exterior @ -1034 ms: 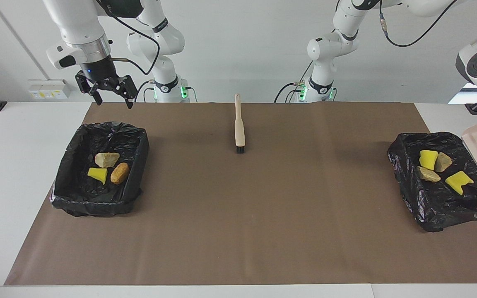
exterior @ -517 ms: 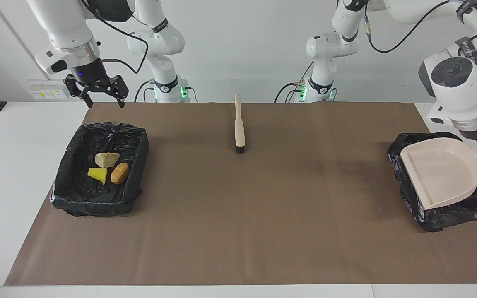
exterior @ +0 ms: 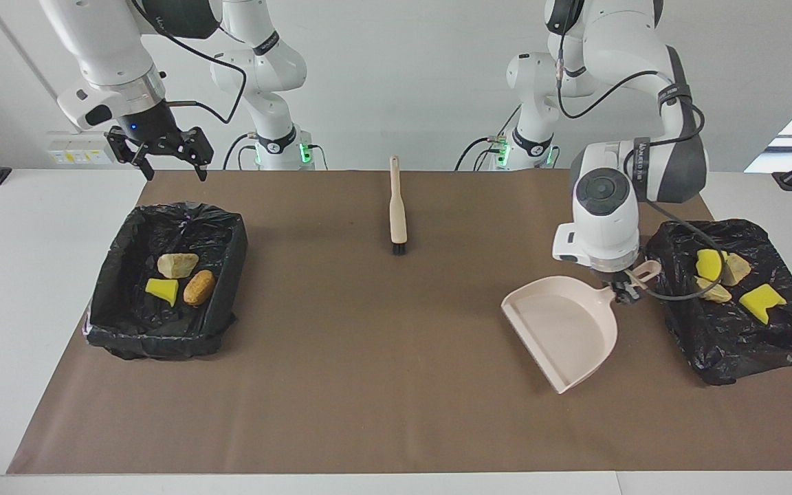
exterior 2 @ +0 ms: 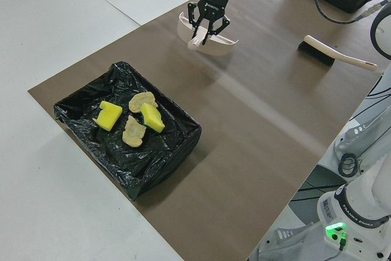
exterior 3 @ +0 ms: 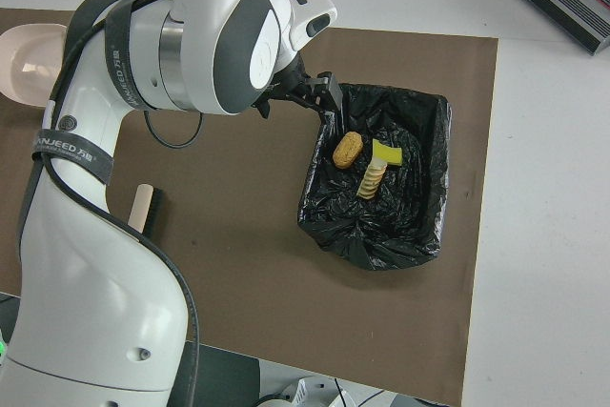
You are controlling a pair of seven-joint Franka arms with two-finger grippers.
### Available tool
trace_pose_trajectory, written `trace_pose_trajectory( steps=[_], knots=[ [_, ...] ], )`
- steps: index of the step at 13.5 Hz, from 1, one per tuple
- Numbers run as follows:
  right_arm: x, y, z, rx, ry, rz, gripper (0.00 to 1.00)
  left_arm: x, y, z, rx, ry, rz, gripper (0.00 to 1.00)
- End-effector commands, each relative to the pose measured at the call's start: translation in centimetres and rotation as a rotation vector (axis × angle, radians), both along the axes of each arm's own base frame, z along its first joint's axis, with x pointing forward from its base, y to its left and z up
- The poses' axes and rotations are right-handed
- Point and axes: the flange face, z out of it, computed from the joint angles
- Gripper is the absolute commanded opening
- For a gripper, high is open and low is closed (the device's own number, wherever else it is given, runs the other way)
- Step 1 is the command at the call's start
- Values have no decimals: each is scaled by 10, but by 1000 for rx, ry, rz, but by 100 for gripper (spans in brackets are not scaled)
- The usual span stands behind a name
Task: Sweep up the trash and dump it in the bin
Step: 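Bring the empty dustpan back to the mat center with the left gripper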
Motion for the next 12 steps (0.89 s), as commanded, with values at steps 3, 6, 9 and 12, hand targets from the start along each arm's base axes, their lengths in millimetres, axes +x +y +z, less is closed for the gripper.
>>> trace_pose_trajectory(
  steps=[3,6,9,12],
  knots=[
    [2,-3,1,8,7,54,100,-35,-124,-29,-202,7,367,0],
    [1,-3,1,8,7,52,100,-46,-227,-61,-263,-53,676,0],
    [0,-5,13,6,-2,55,100,-52,-272,-51,-342,-83,921,0],
    [-10,-9,43,18,57,43,100,-57,-291,-48,-382,-104,1047,0]
  ],
)
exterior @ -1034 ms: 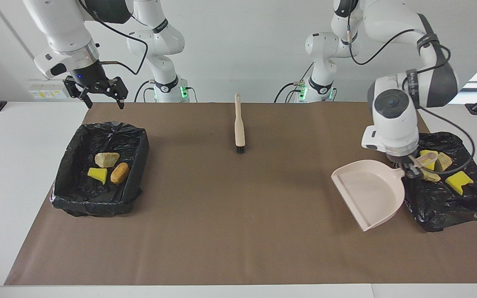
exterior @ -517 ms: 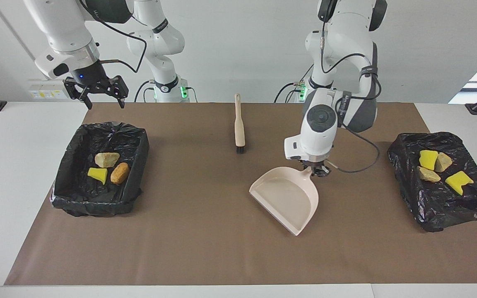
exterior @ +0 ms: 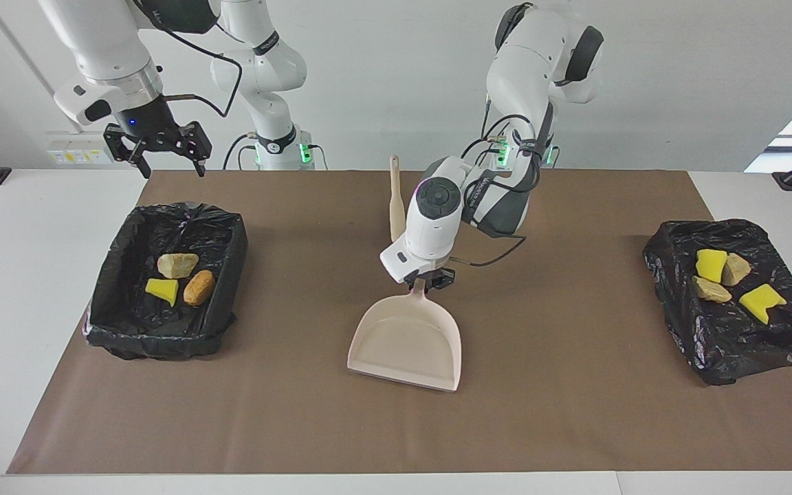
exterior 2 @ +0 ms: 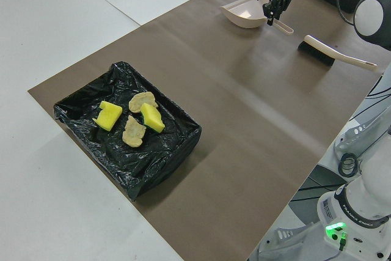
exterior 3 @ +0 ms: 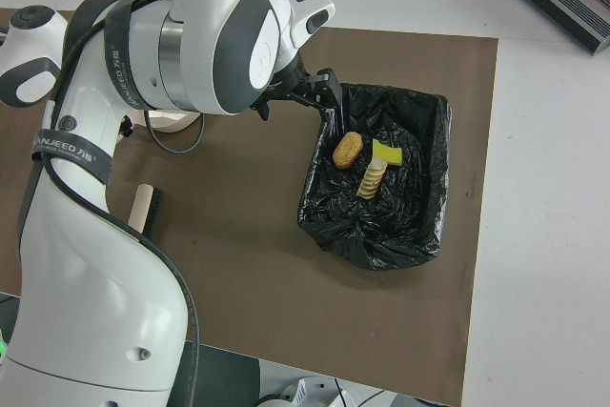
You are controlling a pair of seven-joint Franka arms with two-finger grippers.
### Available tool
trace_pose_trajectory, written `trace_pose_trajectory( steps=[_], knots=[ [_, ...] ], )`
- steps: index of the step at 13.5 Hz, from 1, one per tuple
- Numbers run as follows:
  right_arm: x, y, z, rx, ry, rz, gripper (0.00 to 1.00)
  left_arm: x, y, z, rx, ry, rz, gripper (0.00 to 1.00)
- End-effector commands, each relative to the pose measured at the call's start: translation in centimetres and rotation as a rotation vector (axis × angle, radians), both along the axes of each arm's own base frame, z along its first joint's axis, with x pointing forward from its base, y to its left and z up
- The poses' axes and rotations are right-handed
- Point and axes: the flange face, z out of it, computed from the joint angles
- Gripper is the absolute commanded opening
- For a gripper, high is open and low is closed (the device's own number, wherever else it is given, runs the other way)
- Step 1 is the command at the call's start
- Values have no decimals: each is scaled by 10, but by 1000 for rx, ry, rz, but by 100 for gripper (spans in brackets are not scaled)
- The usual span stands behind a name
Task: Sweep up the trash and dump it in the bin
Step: 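Bring the empty dustpan back to the mat center with the left gripper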
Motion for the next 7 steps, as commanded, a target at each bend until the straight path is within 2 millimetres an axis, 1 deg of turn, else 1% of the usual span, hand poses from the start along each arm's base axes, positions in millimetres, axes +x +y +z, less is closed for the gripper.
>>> trace_pose_trajectory(
  steps=[1,3,4,6,7],
  knots=[
    [-1,-5,28,20,14,21,100,5,-14,6,-42,-24,101,0],
    [2,-2,23,11,-22,29,100,5,-17,6,-55,-24,158,0],
    [4,0,24,6,-36,36,100,2,-20,5,-54,-23,152,0],
    [4,-2,23,7,-34,31,100,0,-19,5,-49,-13,152,0],
    [4,-2,22,9,-34,28,100,0,-19,6,-49,-13,152,15]
  ],
)
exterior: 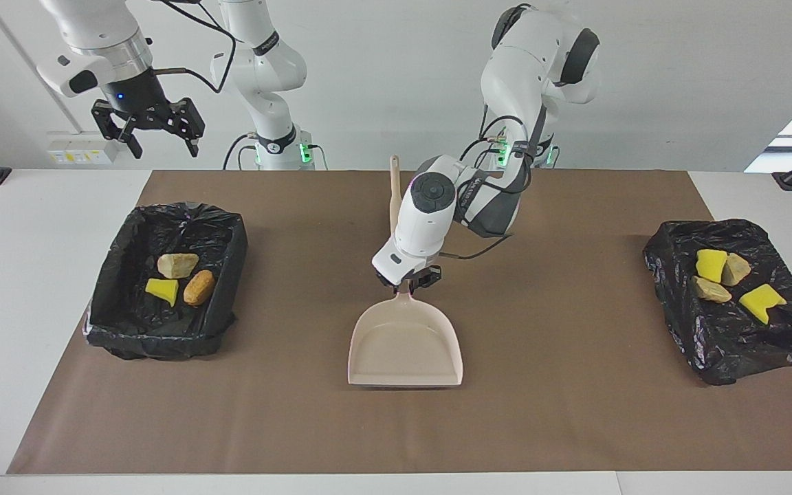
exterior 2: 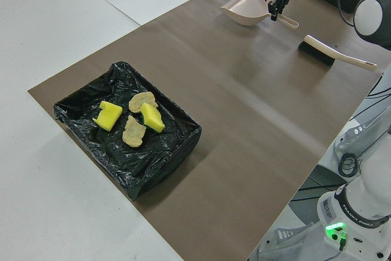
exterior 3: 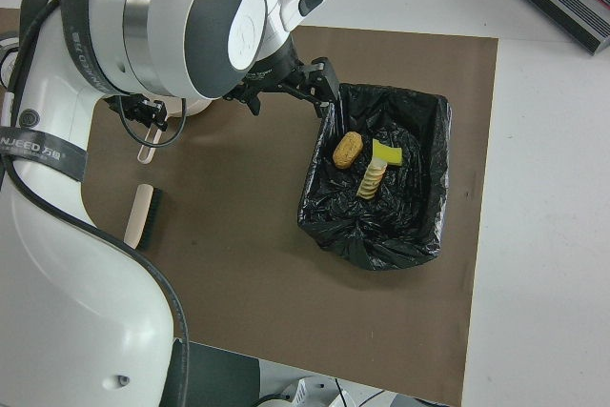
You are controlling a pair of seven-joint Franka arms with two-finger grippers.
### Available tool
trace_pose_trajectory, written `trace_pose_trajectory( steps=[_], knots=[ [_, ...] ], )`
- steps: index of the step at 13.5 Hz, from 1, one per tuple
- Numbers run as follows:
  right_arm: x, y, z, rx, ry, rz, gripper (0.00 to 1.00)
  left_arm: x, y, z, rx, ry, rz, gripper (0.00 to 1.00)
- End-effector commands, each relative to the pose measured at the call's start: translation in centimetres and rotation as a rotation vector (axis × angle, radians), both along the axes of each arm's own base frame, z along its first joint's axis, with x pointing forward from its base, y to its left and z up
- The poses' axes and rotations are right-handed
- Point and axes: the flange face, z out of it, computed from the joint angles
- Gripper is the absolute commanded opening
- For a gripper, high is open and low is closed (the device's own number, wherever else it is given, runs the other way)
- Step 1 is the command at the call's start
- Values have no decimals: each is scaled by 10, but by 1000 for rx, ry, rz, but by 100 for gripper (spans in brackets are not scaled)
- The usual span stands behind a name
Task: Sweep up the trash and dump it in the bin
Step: 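Set the dustpan down and open the left gripper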
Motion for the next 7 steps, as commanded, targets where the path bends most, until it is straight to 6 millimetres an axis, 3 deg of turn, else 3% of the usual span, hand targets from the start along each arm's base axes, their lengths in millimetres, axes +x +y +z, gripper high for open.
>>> trace_pose_trajectory(
  steps=[1,2,3,4,5,7],
  knots=[
    [4,-2,-1,13,-11,26,100,2,-6,5,-10,-4,17,41],
    [3,-3,-1,16,-11,25,100,1,-5,4,-4,-1,15,68],
    [3,-3,0,16,-13,25,100,1,-5,6,0,-8,12,79],
    [3,-3,0,16,-11,26,100,2,-4,12,-3,-22,6,82],
    [3,-4,0,16,-11,25,100,2,-4,14,-5,-30,1,100],
    [3,-2,-1,19,-10,24,100,-2,16,44,-1,-52,10,100]
  ],
)
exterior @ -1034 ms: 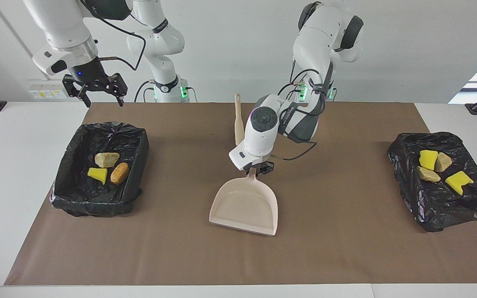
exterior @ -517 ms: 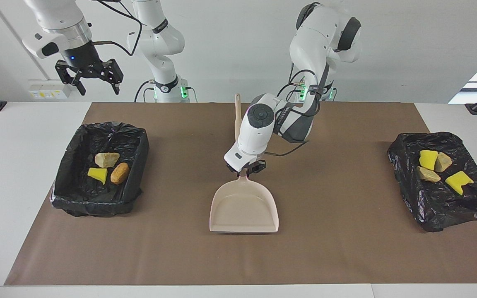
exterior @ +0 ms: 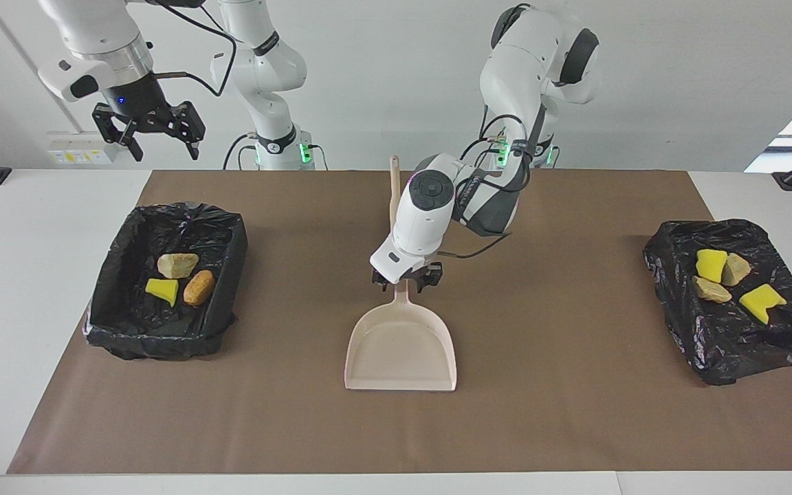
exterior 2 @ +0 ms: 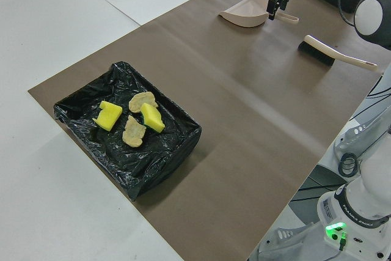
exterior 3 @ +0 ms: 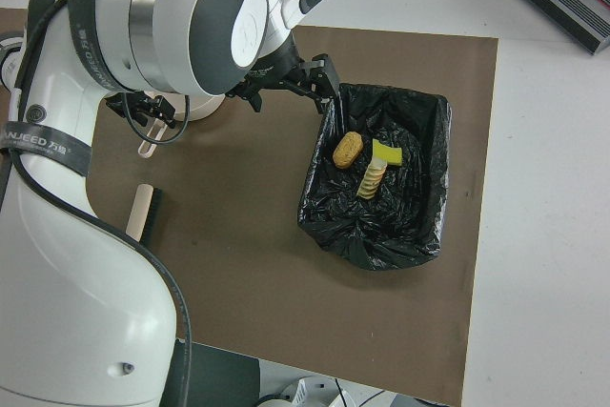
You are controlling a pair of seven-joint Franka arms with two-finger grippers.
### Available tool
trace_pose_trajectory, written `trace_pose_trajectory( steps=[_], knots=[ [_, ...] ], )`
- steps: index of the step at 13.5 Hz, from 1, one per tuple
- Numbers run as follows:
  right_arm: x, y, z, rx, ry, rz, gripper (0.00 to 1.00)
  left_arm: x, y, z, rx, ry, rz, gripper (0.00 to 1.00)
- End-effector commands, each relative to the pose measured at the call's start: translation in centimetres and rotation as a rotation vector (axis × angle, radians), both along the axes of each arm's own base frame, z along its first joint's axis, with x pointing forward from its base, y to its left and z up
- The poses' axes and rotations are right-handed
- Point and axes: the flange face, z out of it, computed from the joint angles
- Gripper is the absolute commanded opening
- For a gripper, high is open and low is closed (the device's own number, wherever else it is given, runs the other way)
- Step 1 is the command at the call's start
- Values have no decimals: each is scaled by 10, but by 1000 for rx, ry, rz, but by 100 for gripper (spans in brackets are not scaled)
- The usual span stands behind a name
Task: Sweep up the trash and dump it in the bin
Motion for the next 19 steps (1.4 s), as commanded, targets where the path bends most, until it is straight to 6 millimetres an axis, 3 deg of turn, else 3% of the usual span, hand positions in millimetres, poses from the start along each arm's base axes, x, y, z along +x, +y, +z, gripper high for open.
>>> trace_pose_trajectory(
  steps=[1,4,8,11,15,17,19],
  knots=[
    [2,-3,1,20,-12,21,100,-10,31,49,10,-43,-10,100],
    [2,-3,1,21,-12,21,100,-12,105,85,17,-70,-79,100],
    [2,-3,1,21,-12,21,100,-18,229,158,26,-96,-151,100],
    [2,-3,1,21,-12,21,100,-22,299,205,56,-120,-215,100],
    [1,0,2,21,-11,25,100,-39,371,267,106,-111,-282,100],
    [2,4,2,22,-11,31,100,-39,387,294,109,-90,-285,100],
    [1,3,2,21,-11,28,100,-41,396,297,99,-65,-269,100]
  ],
)
